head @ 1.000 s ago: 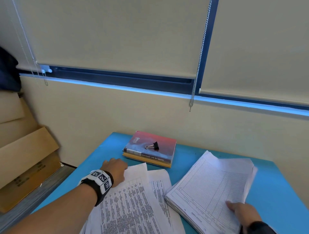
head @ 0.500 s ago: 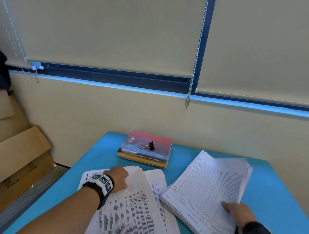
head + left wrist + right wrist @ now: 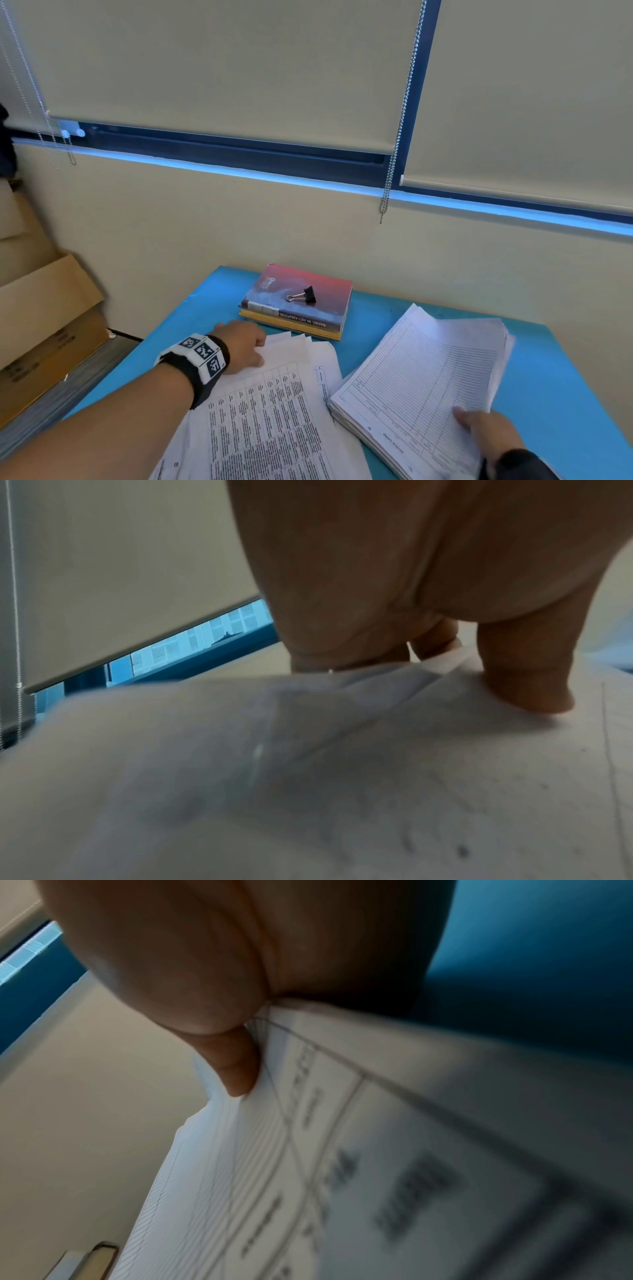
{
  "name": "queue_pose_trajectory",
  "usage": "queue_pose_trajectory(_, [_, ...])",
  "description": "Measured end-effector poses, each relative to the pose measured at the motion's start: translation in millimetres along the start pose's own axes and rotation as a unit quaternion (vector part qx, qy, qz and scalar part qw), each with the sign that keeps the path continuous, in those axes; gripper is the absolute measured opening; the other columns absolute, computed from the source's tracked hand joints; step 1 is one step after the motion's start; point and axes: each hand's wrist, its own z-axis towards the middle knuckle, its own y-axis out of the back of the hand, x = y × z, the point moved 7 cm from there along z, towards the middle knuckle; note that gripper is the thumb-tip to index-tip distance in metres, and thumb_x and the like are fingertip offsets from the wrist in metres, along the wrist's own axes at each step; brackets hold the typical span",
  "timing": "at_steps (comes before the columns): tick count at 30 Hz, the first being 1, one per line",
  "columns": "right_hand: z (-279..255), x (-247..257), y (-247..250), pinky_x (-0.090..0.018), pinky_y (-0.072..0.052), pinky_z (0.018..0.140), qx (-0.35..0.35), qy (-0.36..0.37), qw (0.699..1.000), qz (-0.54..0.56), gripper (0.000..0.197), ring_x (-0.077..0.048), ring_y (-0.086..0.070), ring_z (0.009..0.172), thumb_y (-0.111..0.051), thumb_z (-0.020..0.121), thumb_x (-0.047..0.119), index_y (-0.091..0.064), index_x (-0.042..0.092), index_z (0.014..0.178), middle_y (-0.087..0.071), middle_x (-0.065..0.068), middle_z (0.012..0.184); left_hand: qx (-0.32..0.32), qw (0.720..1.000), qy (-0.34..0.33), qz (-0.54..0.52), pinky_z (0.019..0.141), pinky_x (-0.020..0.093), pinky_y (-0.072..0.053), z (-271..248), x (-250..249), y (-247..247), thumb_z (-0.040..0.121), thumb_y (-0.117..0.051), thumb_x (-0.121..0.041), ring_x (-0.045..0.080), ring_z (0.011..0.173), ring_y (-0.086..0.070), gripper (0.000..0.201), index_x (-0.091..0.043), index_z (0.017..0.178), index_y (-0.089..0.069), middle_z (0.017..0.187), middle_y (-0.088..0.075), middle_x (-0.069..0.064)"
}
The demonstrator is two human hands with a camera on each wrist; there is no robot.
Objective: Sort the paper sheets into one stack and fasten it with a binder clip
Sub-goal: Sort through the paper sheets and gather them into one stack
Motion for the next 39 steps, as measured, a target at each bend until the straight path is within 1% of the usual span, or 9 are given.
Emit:
queue_pose_trajectory(4, [-14.1,5.5,1.5,-0.044,-0.052,0.084,0.017,0.025,0.999,0.024,0.026,-0.033,-0.066,0.085,-0.07,0.087,0.012,-0.064,-0.007,0.103,-0.069,-0.017,0.093,-0.028,0.997,-0.05,-0.049,0.072,0.025,-0.041,-22.5,-11.7,32.9,0.089,-0.066,-0.038,0.015,0.091,-0.053,0.025,-0.024,0.103,-0.05,0.105,-0.055,-0.004])
queue_pose_trajectory(8, [-42.1,27.1,10.2,-0.04,-0.045,0.086,-0.008,0.095,0.994,0.053,0.03,-0.026,-0.062,0.082,-0.067,0.089,0.015,-0.062,-0.007,0.109,-0.066,-0.02,0.097,-0.061,0.993,-0.068,-0.078,0.086,0.029,-0.044,-49.6,-11.4,71.4,0.086,-0.069,-0.036,0.016,0.106,-0.055,0.039,-0.03,0.12,-0.051,0.119,-0.057,-0.005])
queue_pose_trajectory(10, [-65.0,51.2,14.7,-0.042,-0.046,0.087,-0.022,0.15,0.987,0.059,0.023,-0.027,-0.062,0.082,-0.062,0.092,0.016,-0.062,-0.002,0.106,-0.065,-0.021,0.1,-0.065,0.993,-0.085,-0.04,0.078,0.027,-0.044,-64.0,-15.8,91.2,0.088,-0.066,-0.039,0.015,0.094,-0.059,0.015,-0.032,0.098,-0.057,0.103,-0.062,-0.008])
queue_pose_trajectory(13, [-99.0,93.3,25.6,-0.039,-0.044,0.083,-0.036,0.221,0.972,0.068,0.016,-0.022,-0.06,0.078,-0.057,0.095,0.015,-0.061,0.0,0.097,-0.065,-0.019,0.096,-0.091,0.99,-0.108,-0.006,0.063,0.023,-0.039,-87.4,-26.3,121.0,0.091,-0.062,-0.039,0.006,0.072,-0.054,0.013,-0.029,0.083,-0.057,0.083,-0.058,-0.012])
queue_pose_trajectory(17, [-132.2,140.3,41.0,-0.032,-0.046,0.069,-0.043,0.283,0.954,0.088,0.021,-0.022,-0.063,0.08,-0.056,0.097,0.02,-0.064,0.002,0.092,-0.068,-0.007,0.088,-0.092,0.985,-0.148,0.019,0.079,0.033,-0.05,-116.8,-43.2,149.2,0.092,-0.06,-0.042,0.011,0.085,-0.058,0.02,-0.023,0.096,-0.064,0.096,-0.061,-0.007])
queue_pose_trajectory(20, [-148.4,162.5,52.7,-0.033,-0.045,0.075,-0.078,0.323,0.937,0.108,0.021,-0.021,-0.061,0.077,-0.058,0.096,0.021,-0.064,0.001,0.093,-0.067,-0.002,0.085,-0.112,0.981,-0.155,0.036,0.081,0.036,-0.049,-131.8,-50.7,166.2,0.093,-0.058,-0.041,0.013,0.085,-0.057,0.017,-0.024,0.091,-0.061,0.093,-0.06,-0.007])
queue_pose_trajectory(28, [-165.9,162.6,50.3,-0.025,-0.039,0.059,-0.087,0.344,0.932,0.072,0.019,-0.012,-0.054,0.069,-0.057,0.096,0.017,-0.062,0.006,0.082,-0.063,-0.007,0.081,-0.155,0.978,-0.133,-0.042,0.064,0.023,-0.04,-134.8,-39.6,169.8,0.097,-0.054,-0.033,0.006,0.079,-0.056,0.015,-0.035,0.082,-0.053,0.085,-0.059,-0.012])
queue_pose_trajectory(33, [-155.6,150.6,59.5,-0.036,-0.039,0.073,-0.117,0.33,0.934,0.067,0.016,-0.027,-0.055,0.078,-0.057,0.096,0.018,-0.063,0.005,0.087,-0.063,-0.015,0.089,-0.252,0.96,-0.101,-0.061,0.068,0.029,-0.049,-150.3,-17.2,209.2,0.097,-0.054,-0.031,0.016,0.078,-0.061,0.013,-0.025,0.087,-0.061,0.084,-0.064,-0.003])
queue_pose_trajectory(39, [-141.3,158.8,47.2,-0.038,-0.045,0.068,-0.083,0.332,0.94,0.011,0.023,-0.029,-0.059,0.075,-0.059,0.095,0.024,-0.064,0.004,0.084,-0.067,-0.016,0.087,-0.247,0.956,-0.148,-0.057,0.075,0.035,-0.052,-159.5,-28.4,231.2,0.094,-0.059,-0.033,0.018,0.081,-0.062,0.013,-0.023,0.088,-0.064,0.086,-0.066,-0.002])
